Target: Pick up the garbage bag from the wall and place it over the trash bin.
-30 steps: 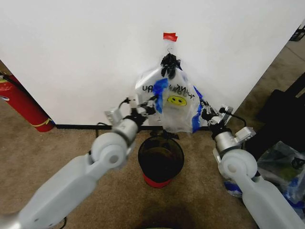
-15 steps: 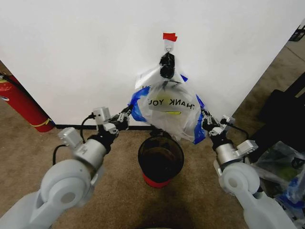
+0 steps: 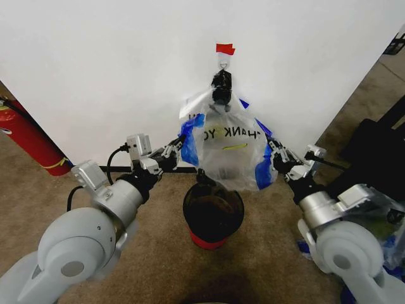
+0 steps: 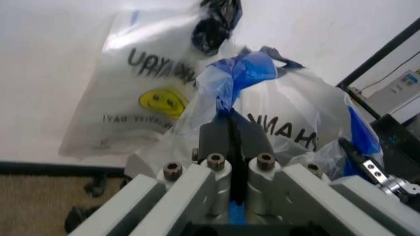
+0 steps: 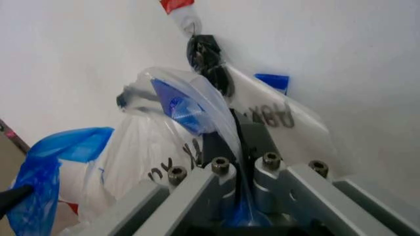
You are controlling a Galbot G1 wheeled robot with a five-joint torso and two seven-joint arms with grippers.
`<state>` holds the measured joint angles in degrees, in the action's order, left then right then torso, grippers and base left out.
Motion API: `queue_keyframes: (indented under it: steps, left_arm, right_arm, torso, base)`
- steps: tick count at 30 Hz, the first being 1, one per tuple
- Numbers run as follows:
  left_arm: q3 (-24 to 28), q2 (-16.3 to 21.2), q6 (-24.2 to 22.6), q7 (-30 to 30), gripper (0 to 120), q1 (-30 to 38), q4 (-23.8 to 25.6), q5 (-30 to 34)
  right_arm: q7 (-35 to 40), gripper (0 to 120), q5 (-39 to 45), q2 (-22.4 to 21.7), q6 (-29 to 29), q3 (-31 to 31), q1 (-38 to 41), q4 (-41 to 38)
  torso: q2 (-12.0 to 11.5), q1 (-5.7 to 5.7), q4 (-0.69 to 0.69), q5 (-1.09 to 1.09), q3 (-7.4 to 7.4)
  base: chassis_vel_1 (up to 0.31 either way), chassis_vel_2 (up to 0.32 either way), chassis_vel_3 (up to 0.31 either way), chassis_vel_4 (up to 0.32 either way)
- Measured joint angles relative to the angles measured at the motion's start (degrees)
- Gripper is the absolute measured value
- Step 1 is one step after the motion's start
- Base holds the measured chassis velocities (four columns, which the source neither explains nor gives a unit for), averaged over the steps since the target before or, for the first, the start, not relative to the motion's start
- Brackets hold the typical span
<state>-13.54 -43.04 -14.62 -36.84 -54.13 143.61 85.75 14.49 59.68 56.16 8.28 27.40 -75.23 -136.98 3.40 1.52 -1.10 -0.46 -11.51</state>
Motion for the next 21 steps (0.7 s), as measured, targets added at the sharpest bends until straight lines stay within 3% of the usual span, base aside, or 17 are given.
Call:
queue_keyframes:
  steps: [11, 16, 21]
  left_arm:
    - [-6.51, 0.38, -1.94, -3.14, 0, -1.67, -0.21, 10.56]
    - [-13.15, -0.58, -3.24, -6.18, 0, -8.22, -0.27, 17.96]
    - [-14.10, -1.60, -3.60, -7.65, 0, -11.45, -0.30, 18.91]
  right_arm:
    - [2.75, 0, 5.78, 1.10, 2.11, -2.31, 1.62, -0.84]
    - [4.29, 0, 12.38, 3.09, 1.63, -4.94, 3.15, -0.27]
    - [4.87, 0, 12.09, 3.51, 1.99, -6.62, 2.49, 0.01]
  torso:
    - [0.00, 0.00, 0.00, 0.00, 0.00]
    - [0.00, 0.00, 0.01, -0.01, 0.00]
    - [0.00, 0.00, 0.02, -0.01, 0.00]
  base:
    - [0.000, 0.000, 0.000, 0.000]
    - [0.000, 0.000, 0.000, 0.000]
    - [0.000, 0.000, 0.000, 0.000]
